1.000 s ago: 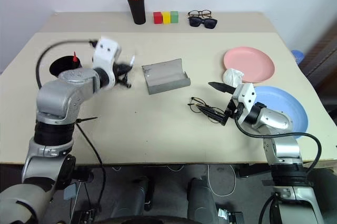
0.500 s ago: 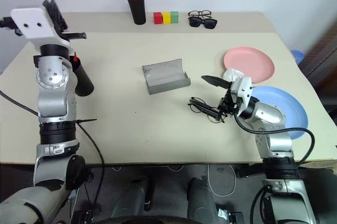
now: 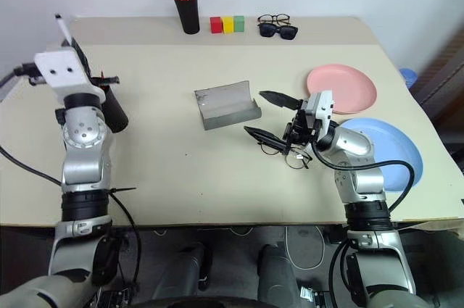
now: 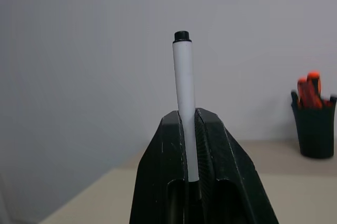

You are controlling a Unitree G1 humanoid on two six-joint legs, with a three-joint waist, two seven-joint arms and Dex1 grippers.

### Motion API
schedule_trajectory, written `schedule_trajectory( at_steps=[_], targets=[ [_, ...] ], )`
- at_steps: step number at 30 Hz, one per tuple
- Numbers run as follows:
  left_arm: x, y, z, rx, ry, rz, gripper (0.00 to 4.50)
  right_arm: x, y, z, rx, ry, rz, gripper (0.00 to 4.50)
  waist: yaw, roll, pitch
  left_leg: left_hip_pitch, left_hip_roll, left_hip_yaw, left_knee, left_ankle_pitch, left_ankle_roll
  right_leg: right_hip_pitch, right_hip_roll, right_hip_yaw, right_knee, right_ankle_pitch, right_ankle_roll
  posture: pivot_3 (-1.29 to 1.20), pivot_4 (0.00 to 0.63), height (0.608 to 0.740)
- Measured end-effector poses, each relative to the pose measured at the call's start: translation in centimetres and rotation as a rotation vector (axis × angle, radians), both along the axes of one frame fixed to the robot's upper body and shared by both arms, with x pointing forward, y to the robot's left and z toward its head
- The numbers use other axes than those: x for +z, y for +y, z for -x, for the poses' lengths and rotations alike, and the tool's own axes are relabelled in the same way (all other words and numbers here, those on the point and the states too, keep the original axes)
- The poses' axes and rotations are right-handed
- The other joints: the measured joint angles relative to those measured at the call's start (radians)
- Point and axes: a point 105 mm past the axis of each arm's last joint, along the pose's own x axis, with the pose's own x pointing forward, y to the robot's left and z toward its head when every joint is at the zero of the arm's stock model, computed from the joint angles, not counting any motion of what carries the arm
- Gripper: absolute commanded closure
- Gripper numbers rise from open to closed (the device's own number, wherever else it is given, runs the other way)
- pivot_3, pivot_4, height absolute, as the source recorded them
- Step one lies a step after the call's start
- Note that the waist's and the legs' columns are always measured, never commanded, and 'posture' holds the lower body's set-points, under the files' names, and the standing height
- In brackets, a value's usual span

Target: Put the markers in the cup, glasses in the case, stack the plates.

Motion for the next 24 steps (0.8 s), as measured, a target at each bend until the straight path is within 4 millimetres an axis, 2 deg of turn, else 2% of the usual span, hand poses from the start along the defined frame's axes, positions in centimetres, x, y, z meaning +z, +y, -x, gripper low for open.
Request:
schedule_trajectory(
  at_steps=[3,6,11,14,17,18,19,21,22,24],
  targets=[
    [-0.9,-0.1,0.4,0.004,0.016,0.005,4.48,0.5,0.2,0.1,-0.004,-0.006,-0.001,0.00,0.000,0.000,0.000,0.000,0.000,0.000,0.000,0.000,0.000,0.000,0.000,0.000,0.000,0.000,0.000,0.00,0.150,0.740],
    [-2.0,0.0,0.6,0.013,0.049,-0.003,3.35,0.8,0.5,0.2,-0.007,-0.007,-0.001,0.00,0.000,0.000,0.000,0.000,0.000,0.000,0.000,0.000,0.000,0.000,0.000,0.000,0.000,0.000,0.000,0.00,0.150,0.740],
    [-3.5,-0.2,0.4,0.010,0.090,0.004,0.82,0.9,0.5,0.1,-0.021,0.011,-0.001,0.00,0.002,0.000,0.000,0.000,0.000,0.000,0.000,0.000,0.000,0.000,0.000,0.000,0.000,0.000,0.000,0.00,0.150,0.740],
    [-3.5,-0.7,0.3,-0.030,0.086,0.028,0.82,0.9,0.4,0.0,-0.031,0.015,0.002,0.00,0.001,0.000,0.000,0.000,0.000,0.000,0.000,0.000,0.000,0.000,0.000,0.000,0.000,0.000,0.000,0.00,0.150,0.740],
    [-3.2,-2.2,-0.2,-0.149,0.142,0.094,0.82,0.8,0.0,-0.1,-0.052,0.024,0.019,0.00,0.003,0.000,0.000,-0.001,0.000,0.000,0.000,0.000,0.000,0.000,0.000,0.000,0.000,0.000,-0.001,0.00,0.150,0.740],
    [-3.1,-3.7,-1.0,-0.255,0.235,0.101,0.82,0.7,-0.3,0.0,-0.066,0.025,0.030,0.00,0.006,-0.001,0.000,-0.001,0.000,0.000,0.000,0.000,0.000,0.000,0.000,0.000,0.000,-0.001,-0.001,0.00,0.150,0.740],
    [-2.9,-5.5,-1.7,-0.379,0.339,0.028,0.82,0.4,-0.6,0.1,-0.080,0.030,0.038,0.00,0.009,-0.001,0.000,-0.001,0.000,-0.001,0.001,0.000,0.000,0.000,0.000,-0.001,0.000,-0.002,-0.003,0.00,0.150,0.740],
    [-2.0,-9.9,-1.9,-0.673,0.509,-0.164,0.82,-0.4,-1.6,0.4,-0.122,0.056,0.051,0.00,0.014,-0.001,0.000,-0.001,0.000,0.000,0.000,0.000,0.000,-0.001,0.000,0.000,-0.001,-0.002,-0.004,0.00,0.150,0.740],
    [-1.4,-12.2,-1.7,-0.810,0.561,-0.188,0.82,-1.0,-2.2,0.5,-0.147,0.078,0.058,0.00,0.016,0.000,0.000,-0.001,0.000,0.000,0.000,0.000,0.000,0.000,0.000,0.000,-0.003,-0.002,-0.004,0.00,0.150,0.740],
    [-1.7,-14.3,-1.5,-0.951,0.651,-0.194,0.82,-1.5,-2.6,0.8,-0.168,0.092,0.058,0.00,0.011,0.000,0.000,-0.001,0.000,0.000,0.000,-0.001,0.001,0.000,0.000,0.000,-0.003,-0.002,-0.004,0.00,0.150,0.740]
  ],
)
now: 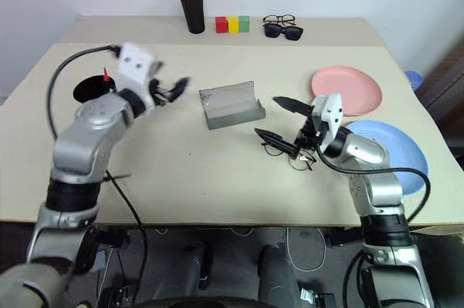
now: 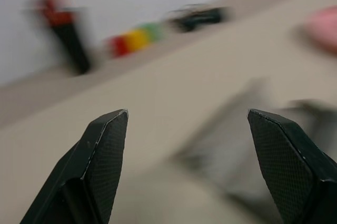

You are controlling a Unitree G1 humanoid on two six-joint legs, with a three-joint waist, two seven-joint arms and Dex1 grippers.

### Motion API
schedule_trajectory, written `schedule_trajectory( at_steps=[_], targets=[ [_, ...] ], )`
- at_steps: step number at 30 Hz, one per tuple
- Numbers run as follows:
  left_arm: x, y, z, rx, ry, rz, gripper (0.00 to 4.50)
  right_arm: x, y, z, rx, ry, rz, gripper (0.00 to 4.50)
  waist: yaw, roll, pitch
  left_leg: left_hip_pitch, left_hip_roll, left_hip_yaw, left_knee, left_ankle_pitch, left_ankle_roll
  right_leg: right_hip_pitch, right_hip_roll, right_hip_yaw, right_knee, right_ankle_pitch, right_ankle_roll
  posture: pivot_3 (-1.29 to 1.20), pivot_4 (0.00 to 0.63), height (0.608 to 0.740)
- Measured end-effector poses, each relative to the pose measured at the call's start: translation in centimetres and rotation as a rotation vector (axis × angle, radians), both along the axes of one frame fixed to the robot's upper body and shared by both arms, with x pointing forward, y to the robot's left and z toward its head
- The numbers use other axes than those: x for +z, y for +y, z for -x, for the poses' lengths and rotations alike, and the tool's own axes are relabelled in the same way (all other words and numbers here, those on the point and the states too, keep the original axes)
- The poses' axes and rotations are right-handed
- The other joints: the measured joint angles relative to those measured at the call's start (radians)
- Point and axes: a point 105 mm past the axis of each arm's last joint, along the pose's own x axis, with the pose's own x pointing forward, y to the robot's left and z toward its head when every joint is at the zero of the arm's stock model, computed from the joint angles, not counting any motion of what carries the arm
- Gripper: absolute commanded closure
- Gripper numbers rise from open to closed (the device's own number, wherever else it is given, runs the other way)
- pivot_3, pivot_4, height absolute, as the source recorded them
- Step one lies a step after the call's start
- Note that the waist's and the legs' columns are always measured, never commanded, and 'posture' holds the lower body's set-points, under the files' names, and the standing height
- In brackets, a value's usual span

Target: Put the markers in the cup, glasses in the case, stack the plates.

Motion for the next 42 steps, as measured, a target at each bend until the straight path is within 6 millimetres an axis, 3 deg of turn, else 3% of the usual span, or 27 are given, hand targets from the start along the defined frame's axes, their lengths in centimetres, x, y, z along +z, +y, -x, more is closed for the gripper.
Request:
schedule_trajectory(
  at_steps=[5,9,12,15,17,18,26,30,35,38,42],
  targets=[
    [-3.4,-2.1,-0.9,-0.172,0.214,-0.170,0.82,-0.5,-2.1,0.5,-0.090,0.007,0.006,0.00,-0.018,0.000,0.000,0.000,0.000,-0.001,-0.001,0.000,0.000,-0.002,0.001,0.000,0.003,0.000,0.000,0.00,0.150,0.740],
    [-5.5,-3.7,-1.8,-0.256,0.287,-0.304,0.82,-0.3,-2.6,0.8,-0.125,-0.014,0.002,0.00,-0.012,0.000,0.000,0.000,0.000,-0.001,-0.001,0.000,0.000,-0.002,0.000,0.000,0.001,0.000,0.000,0.00,0.150,0.740],
    [-8.0,-5.1,-2.5,-0.293,0.327,-0.382,1.70,-0.5,-2.7,1.2,-0.143,-0.019,0.002,0.00,-0.006,0.000,0.000,-0.002,0.000,0.000,0.000,0.000,0.001,-0.001,0.000,0.000,0.000,0.000,0.000,0.00,0.150,0.740],
    [-10.0,-6.0,-2.5,-0.338,0.364,-0.426,3.25,-0.7,-2.9,1.6,-0.159,-0.020,0.002,0.00,-0.008,-0.001,0.001,-0.004,0.000,-0.001,0.000,0.000,0.001,-0.004,0.000,0.000,-0.001,0.000,0.000,0.00,0.150,0.740],
    [-10.2,-6.4,-2.5,-0.361,0.363,-0.444,4.30,-0.8,-3.1,1.8,-0.173,-0.021,0.001,0.00,-0.009,-0.001,0.001,-0.005,0.000,-0.001,0.000,0.000,0.001,-0.005,0.000,0.000,0.000,0.000,0.000,0.00,0.150,0.740],
    [-10.0,-6.7,-2.6,-0.373,0.355,-0.450,4.47,-0.8,-3.3,1.9,-0.183,-0.023,-0.001,0.00,-0.009,-0.001,0.001,-0.005,0.000,-0.001,0.000,0.000,0.001,-0.005,0.000,0.000,0.000,0.000,0.000,0.00,0.150,0.740],
    [-9.7,-6.6,-2.0,-0.457,0.337,-0.487,4.47,-1.0,-3.7,2.1,-0.206,-0.031,-0.003,0.00,-0.011,-0.001,0.001,-0.005,0.000,-0.001,0.000,0.000,0.001,-0.005,0.000,0.000,0.000,0.000,0.000,0.00,0.150,0.740],
    [-9.6,-5.3,1.2,-0.584,0.323,-0.515,4.47,-1.1,-3.9,2.3,-0.208,-0.041,-0.001,0.00,-0.017,0.000,0.001,-0.005,0.001,-0.001,-0.001,0.000,0.001,-0.006,0.000,0.000,0.001,0.000,0.000,0.00,0.150,0.740],
    [-10.8,-1.6,6.6,-0.725,0.387,-0.616,4.47,-1.5,-4.2,2.2,-0.209,-0.037,0.003,0.00,-0.014,0.001,0.001,-0.005,0.001,-0.001,0.001,0.000,0.001,-0.005,0.000,0.000,0.001,0.000,-0.001,0.00,0.150,0.740],
    [-10.7,0.0,8.4,-0.764,0.403,-0.669,4.47,-1.7,-4.2,2.0,-0.206,-0.035,0.008,0.00,-0.010,0.001,0.001,-0.005,0.001,-0.001,0.001,0.000,0.001,-0.004,0.000,0.000,0.000,0.000,-0.002,0.00,0.150,0.740],
    [-10.7,-0.1,9.4,-0.792,0.410,-0.674,4.47,-1.5,-4.2,1.8,-0.201,-0.043,0.011,0.00,-0.006,0.001,0.001,-0.005,0.001,-0.001,0.001,0.000,0.001,-0.004,-0.001,0.000,-0.001,0.000,-0.002,0.00,0.150,0.740]
  ],
)
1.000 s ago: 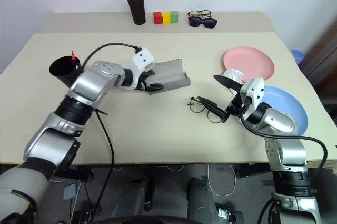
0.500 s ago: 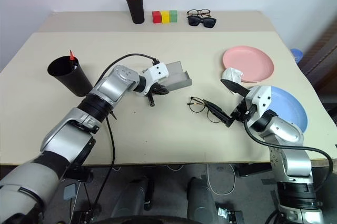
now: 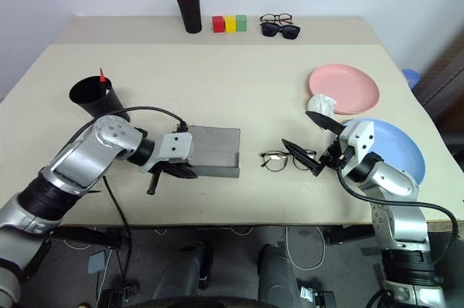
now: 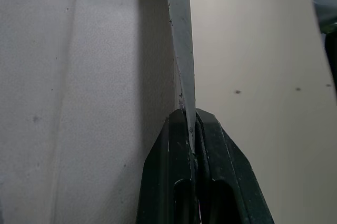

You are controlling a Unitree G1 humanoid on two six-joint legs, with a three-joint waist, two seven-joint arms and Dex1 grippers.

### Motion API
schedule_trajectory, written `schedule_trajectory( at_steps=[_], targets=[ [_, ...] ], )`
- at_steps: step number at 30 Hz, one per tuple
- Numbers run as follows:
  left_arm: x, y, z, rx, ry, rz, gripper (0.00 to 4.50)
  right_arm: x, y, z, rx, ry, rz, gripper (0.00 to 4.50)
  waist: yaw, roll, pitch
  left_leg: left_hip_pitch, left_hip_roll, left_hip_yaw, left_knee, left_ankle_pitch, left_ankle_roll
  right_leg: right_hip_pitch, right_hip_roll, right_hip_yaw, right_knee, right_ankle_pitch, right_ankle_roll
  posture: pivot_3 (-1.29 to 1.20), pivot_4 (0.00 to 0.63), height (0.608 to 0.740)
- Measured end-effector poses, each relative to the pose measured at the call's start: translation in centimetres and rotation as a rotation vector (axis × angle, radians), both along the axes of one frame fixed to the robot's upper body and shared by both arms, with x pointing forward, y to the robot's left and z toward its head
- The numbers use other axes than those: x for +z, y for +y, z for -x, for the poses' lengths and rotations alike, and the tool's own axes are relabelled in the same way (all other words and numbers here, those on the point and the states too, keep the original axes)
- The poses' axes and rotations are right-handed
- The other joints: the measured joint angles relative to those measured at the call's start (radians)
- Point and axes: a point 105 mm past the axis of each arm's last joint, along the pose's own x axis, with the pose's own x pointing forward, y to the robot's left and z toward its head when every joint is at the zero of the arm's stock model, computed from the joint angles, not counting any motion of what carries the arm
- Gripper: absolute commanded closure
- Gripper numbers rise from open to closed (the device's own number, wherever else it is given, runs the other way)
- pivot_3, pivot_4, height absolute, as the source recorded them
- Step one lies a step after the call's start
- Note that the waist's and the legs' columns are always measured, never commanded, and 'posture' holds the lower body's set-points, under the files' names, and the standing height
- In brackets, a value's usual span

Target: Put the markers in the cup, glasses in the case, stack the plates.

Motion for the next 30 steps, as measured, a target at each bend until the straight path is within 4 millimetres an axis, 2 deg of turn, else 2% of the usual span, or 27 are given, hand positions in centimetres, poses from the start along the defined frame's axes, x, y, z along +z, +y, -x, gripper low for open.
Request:
schedule_trajectory(
  at_steps=[2,6,12,19,30],
  targets=[
    [0.0,-0.3,0.3,-0.012,0.007,0.002,4.47,0.0,0.0,0.0,0.001,-0.004,0.004,0.00,-0.002,0.000,0.000,0.000,0.000,0.000,-0.001,0.000,0.000,0.000,0.000,0.000,0.000,0.000,0.000,0.00,0.150,0.740],
    [-0.8,-2.8,0.8,-0.013,0.038,0.031,4.47,0.0,0.0,-0.1,-0.002,-0.003,0.004,0.00,-0.001,0.000,0.000,0.000,0.000,0.000,0.000,0.000,0.000,0.000,0.000,0.000,0.001,0.000,0.000,0.00,0.150,0.740],
    [-0.5,-6.0,-1.0,0.092,0.030,0.063,4.47,-0.1,-0.3,0.0,-0.028,0.002,-0.001,0.00,-0.003,0.000,0.000,0.000,0.000,0.000,0.001,0.000,0.000,0.000,0.000,0.000,0.002,0.000,0.001,0.00,0.150,0.740],
    [-0.3,-7.2,-2.9,0.192,0.009,0.077,4.47,-0.4,-0.5,0.2,-0.042,0.012,-0.002,0.00,-0.006,0.000,0.000,0.001,0.000,0.000,0.001,0.000,0.000,0.000,0.001,0.000,0.003,0.000,0.001,0.00,0.150,0.740],
    [-0.4,-9.1,-3.9,0.252,-0.001,0.110,4.47,-0.3,-0.5,0.2,-0.044,0.003,-0.001,0.00,-0.003,0.000,0.000,0.001,-0.001,0.000,0.002,0.000,0.000,0.001,0.001,0.000,0.002,0.000,0.001,0.00,0.150,0.740]
  ],
)
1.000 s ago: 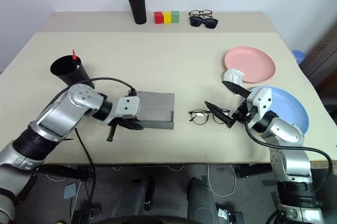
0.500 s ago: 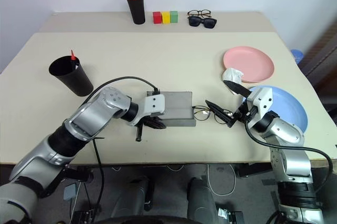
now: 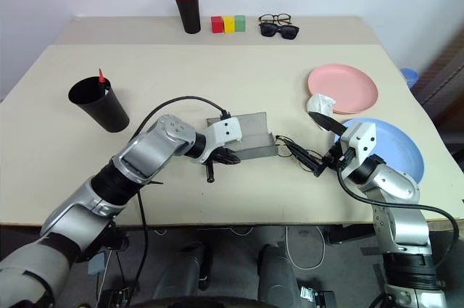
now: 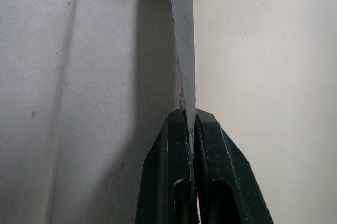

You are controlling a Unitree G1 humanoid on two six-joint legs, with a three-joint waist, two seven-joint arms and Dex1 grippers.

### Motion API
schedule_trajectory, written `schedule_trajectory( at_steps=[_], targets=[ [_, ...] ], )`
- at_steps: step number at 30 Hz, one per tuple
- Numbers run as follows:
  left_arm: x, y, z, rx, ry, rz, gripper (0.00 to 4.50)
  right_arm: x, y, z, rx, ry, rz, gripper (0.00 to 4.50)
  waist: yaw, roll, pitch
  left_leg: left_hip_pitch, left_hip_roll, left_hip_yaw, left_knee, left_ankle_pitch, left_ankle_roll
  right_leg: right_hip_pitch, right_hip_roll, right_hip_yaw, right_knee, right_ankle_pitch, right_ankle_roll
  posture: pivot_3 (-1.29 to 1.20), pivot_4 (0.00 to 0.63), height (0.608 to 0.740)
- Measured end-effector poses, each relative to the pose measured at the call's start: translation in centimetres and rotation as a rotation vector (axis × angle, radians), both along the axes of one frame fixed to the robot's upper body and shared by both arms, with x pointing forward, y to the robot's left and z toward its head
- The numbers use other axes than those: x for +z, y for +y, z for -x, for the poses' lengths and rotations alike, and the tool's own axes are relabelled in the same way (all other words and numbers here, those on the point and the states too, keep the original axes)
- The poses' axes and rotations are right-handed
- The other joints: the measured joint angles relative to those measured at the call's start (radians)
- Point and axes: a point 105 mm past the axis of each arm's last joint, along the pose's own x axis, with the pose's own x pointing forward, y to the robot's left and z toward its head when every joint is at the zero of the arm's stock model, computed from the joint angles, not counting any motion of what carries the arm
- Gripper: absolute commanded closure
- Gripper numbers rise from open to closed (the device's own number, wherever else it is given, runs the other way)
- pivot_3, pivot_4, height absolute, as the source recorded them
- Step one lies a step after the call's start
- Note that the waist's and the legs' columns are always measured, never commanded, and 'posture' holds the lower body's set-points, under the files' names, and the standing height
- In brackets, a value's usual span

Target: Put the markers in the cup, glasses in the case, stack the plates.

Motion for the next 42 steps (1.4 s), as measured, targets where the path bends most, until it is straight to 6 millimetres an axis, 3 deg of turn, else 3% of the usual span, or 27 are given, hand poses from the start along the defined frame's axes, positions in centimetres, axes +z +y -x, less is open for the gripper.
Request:
schedule_trajectory(
  at_steps=[4,11,16,29,39,42],
  targets=[
    [0.1,0.0,-0.1,0.004,-0.005,0.000,4.47,0.0,0.0,0.0,0.000,-0.001,0.000,0.00,-0.001,0.000,0.000,0.000,0.000,0.000,0.000,0.000,0.000,0.000,0.000,0.000,0.000,0.000,0.000,0.00,0.150,0.740],
    [0.1,3.7,1.5,-0.062,-0.018,-0.046,4.47,-0.7,-0.3,0.4,0.006,0.031,0.015,0.00,-0.004,0.001,0.000,0.003,0.001,0.000,-0.003,0.000,0.000,0.000,0.000,0.000,0.001,0.000,0.000,0.00,0.150,0.740],
    [-0.3,4.9,2.1,-0.116,-0.032,-0.054,4.47,-1.5,-0.8,1.1,0.020,0.075,0.055,0.00,0.002,0.000,0.000,0.003,0.000,0.000,-0.002,0.000,0.000,0.001,0.000,0.000,-0.001,0.000,-0.001,0.00,0.150,0.740],
    [-0.8,5.2,1.9,-0.124,-0.039,-0.013,4.47,-2.2,-6.2,7.6,-0.078,0.224,0.165,0.00,0.016,0.001,-0.001,0.003,0.001,0.001,-0.002,-0.001,0.000,0.001,0.000,0.000,-0.001,-0.001,0.000,0.00,0.150,0.740],
    [-0.5,5.7,1.8,-0.111,-0.029,0.008,4.47,-1.5,-6.6,9.5,-0.084,0.242,0.169,0.00,0.019,0.001,-0.001,0.002,0.001,0.001,-0.002,-0.001,0.000,0.001,-0.001,0.000,-0.003,-0.001,0.001,0.00,0.150,0.740],
    [-0.4,5.8,1.8,-0.108,-0.032,0.007,3.56,-1.4,-6.5,9.4,-0.084,0.236,0.168,0.00,0.021,0.001,-0.001,0.002,0.001,0.001,-0.002,-0.001,0.000,0.001,-0.001,0.000,-0.003,-0.001,0.000,0.00,0.150,0.740]
  ],
)
